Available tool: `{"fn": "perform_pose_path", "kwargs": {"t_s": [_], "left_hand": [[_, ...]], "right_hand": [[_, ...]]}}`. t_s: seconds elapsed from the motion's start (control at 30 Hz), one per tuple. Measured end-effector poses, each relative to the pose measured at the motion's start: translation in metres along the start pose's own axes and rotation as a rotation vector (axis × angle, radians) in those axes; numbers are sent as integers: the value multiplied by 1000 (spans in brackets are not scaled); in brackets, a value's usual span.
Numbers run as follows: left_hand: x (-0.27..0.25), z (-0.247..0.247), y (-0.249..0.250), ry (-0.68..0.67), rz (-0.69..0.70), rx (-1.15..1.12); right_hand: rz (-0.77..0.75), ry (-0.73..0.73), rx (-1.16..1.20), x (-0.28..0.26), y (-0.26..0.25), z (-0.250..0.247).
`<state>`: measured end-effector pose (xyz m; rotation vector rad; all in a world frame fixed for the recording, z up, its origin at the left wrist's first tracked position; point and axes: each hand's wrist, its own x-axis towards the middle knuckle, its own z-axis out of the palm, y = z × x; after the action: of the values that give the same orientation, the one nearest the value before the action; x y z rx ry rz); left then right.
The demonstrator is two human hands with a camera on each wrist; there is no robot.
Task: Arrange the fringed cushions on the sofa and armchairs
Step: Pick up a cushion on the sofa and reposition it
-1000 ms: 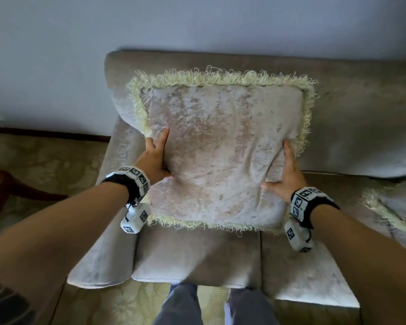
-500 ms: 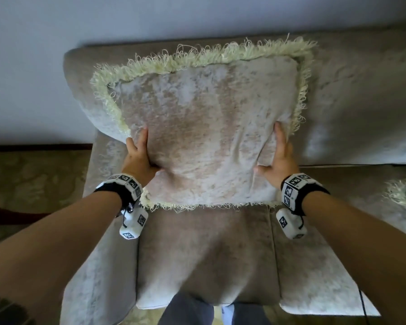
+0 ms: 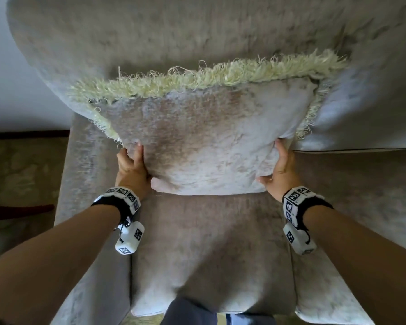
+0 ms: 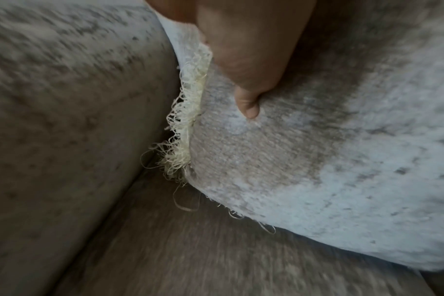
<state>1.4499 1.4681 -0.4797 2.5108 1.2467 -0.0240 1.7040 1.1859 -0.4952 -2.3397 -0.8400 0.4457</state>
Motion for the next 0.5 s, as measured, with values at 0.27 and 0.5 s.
{"fn": "perform_pose_path", "kwargs": {"t_s": [0.27, 0.5], "left_hand": [[-17, -22, 13, -101, -89, 414], [-47, -107, 44, -312, -37, 434]], "right_hand": [[168, -237, -144, -17, -21, -16], [226, -346, -310, -56, -88, -108]]}}
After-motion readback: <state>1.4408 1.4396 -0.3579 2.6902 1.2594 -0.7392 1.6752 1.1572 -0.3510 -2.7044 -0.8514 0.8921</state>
